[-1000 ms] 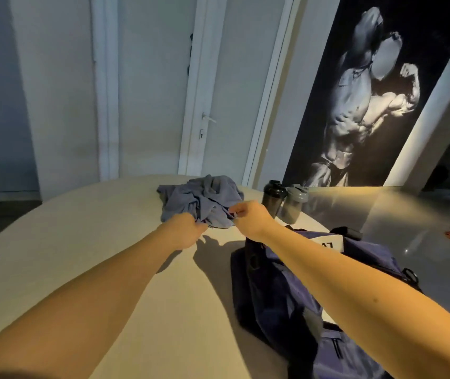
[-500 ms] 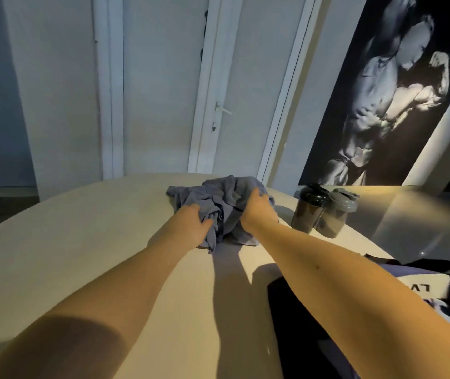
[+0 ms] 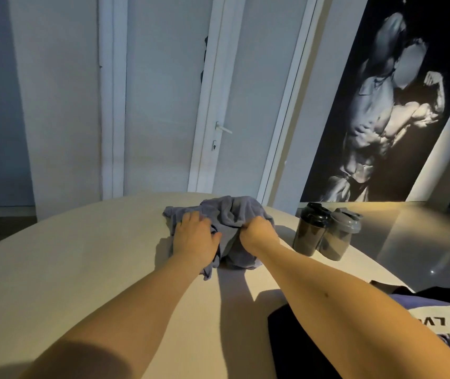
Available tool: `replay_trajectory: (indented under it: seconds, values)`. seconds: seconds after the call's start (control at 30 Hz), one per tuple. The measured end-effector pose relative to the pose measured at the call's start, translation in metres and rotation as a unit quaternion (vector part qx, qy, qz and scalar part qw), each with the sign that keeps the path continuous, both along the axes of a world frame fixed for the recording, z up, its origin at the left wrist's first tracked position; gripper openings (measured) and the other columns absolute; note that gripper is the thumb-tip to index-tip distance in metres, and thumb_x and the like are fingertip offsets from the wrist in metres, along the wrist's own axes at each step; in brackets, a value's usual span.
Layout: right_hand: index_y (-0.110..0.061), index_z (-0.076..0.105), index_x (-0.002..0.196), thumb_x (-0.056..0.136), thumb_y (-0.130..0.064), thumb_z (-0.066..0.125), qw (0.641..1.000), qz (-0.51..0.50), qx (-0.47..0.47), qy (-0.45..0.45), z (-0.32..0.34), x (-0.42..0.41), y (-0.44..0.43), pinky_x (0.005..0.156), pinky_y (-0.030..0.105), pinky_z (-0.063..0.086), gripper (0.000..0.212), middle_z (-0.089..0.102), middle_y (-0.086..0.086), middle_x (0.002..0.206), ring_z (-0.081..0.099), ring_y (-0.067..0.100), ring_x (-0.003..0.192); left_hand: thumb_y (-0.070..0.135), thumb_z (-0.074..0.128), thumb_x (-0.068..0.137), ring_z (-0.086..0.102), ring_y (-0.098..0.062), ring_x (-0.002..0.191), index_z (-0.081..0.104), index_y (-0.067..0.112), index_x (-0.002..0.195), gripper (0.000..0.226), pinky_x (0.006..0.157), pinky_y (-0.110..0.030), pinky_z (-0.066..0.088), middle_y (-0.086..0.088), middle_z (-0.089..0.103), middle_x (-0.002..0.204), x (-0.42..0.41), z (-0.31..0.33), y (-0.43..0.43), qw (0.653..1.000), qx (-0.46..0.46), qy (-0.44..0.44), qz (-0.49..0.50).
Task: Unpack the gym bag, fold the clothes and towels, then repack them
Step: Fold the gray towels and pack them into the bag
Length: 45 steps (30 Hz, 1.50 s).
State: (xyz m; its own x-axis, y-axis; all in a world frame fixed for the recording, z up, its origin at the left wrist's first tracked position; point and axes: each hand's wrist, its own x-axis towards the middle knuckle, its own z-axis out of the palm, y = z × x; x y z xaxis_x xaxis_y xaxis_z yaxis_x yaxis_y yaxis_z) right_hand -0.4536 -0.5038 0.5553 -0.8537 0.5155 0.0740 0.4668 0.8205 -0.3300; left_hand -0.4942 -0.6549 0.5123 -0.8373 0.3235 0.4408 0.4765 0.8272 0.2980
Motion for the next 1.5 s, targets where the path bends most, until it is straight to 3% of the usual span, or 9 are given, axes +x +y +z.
replay_trajectory:
  seconds: [0.1,0.2,0.37,0.47,0.57,0.67,1.07,1.4,1.5]
  values:
    - [-0.006,0.069,0.11,0.099,-0.016,0.051,0.997,0.0,-0.023,0.076,0.021,0.001,0.002,0.087,0.043,0.057,0.023,0.068,0.015,0.104,0.066,0.033,0.097,0.047,0.056,0.098,0.044,-0.029,0.128,0.057,0.017,0.134,0.047,0.106,-0.041,0.04,-0.006,0.057,0.136,-0.003,0.01,0.011,0.998,0.046,-0.02,-0.034]
    - [-0.005,0.072,0.091,0.1,-0.02,0.053,0.954,0.044,-0.185,0.233,0.046,0.01,-0.001,0.075,0.037,0.056,0.026,0.069,0.013,0.083,0.064,0.032,0.082,0.04,0.063,0.096,0.049,-0.032,0.13,0.043,0.018,0.147,0.059,0.107,-0.048,0.043,-0.009,0.054,0.142,-0.001,0.024,0.011,0.984,0.15,-0.067,-0.071]
    - [-0.011,0.07,0.096,0.104,-0.012,0.05,0.819,0.095,-0.444,0.352,0.111,0.041,-0.02,0.09,0.047,0.06,0.021,0.072,0.018,0.108,0.069,0.034,0.102,0.042,0.06,0.099,0.039,-0.033,0.143,0.014,0.019,0.161,0.081,0.113,-0.05,0.04,-0.008,0.03,0.161,0.023,0.068,-0.002,0.959,0.24,-0.116,-0.094]
    - [-0.005,0.066,0.107,0.106,-0.012,0.047,0.776,0.13,-0.504,0.358,0.148,0.067,-0.036,0.086,0.043,0.061,0.021,0.07,0.02,0.114,0.069,0.034,0.105,0.043,0.059,0.099,0.046,-0.033,0.137,0.024,0.02,0.159,0.074,0.11,-0.049,0.043,-0.009,0.035,0.156,0.041,0.1,-0.016,0.957,0.255,-0.105,-0.09]
    - [-0.004,0.064,0.114,0.106,-0.013,0.046,0.761,0.152,-0.517,0.361,0.182,0.097,-0.054,0.085,0.042,0.061,0.022,0.07,0.019,0.116,0.069,0.033,0.105,0.049,0.056,0.093,0.067,-0.031,0.096,0.065,0.019,0.106,0.033,0.082,-0.047,0.057,-0.008,0.064,0.105,0.059,0.134,-0.036,0.955,0.266,-0.075,-0.104]
    - [-0.006,0.064,0.112,0.106,-0.013,0.047,0.751,0.164,-0.522,0.37,0.212,0.13,-0.07,0.084,0.04,0.061,0.02,0.069,0.017,0.115,0.068,0.031,0.104,0.038,0.062,0.095,0.062,-0.025,0.072,0.056,0.017,0.073,0.031,0.057,-0.033,0.046,-0.006,0.061,0.078,0.089,0.17,-0.06,0.956,0.27,-0.051,-0.1]
    - [-0.008,0.067,0.098,0.105,-0.012,0.05,0.811,0.179,-0.44,0.342,0.248,0.259,-0.119,0.082,0.037,0.059,0.019,0.07,0.01,0.094,0.066,0.025,0.088,0.03,0.07,0.094,0.056,-0.012,0.072,0.058,0.016,0.086,0.02,0.057,-0.021,0.037,0.004,0.061,0.079,0.224,0.234,-0.168,0.954,0.278,-0.014,-0.114]
    - [-0.001,0.07,0.088,0.099,-0.009,0.058,0.872,0.186,-0.419,0.173,0.126,0.305,-0.132,0.054,0.025,0.048,0.018,0.067,0.01,0.073,0.06,0.016,0.059,0.03,0.07,0.093,0.065,-0.019,0.088,0.068,0.013,0.099,0.018,0.077,-0.032,0.05,-0.002,0.069,0.093,0.297,0.158,-0.236,0.965,0.22,-0.111,-0.086]
    - [-0.006,0.072,0.079,0.096,-0.009,0.063,0.9,0.156,-0.378,0.153,0.095,0.31,-0.123,0.066,0.034,0.049,0.019,0.069,0.014,0.082,0.062,0.026,0.074,0.021,0.077,0.087,0.065,-0.012,0.092,0.067,0.019,0.108,0.023,0.077,-0.023,0.05,0.005,0.068,0.101,0.31,0.142,-0.252,0.968,0.181,-0.146,-0.098]
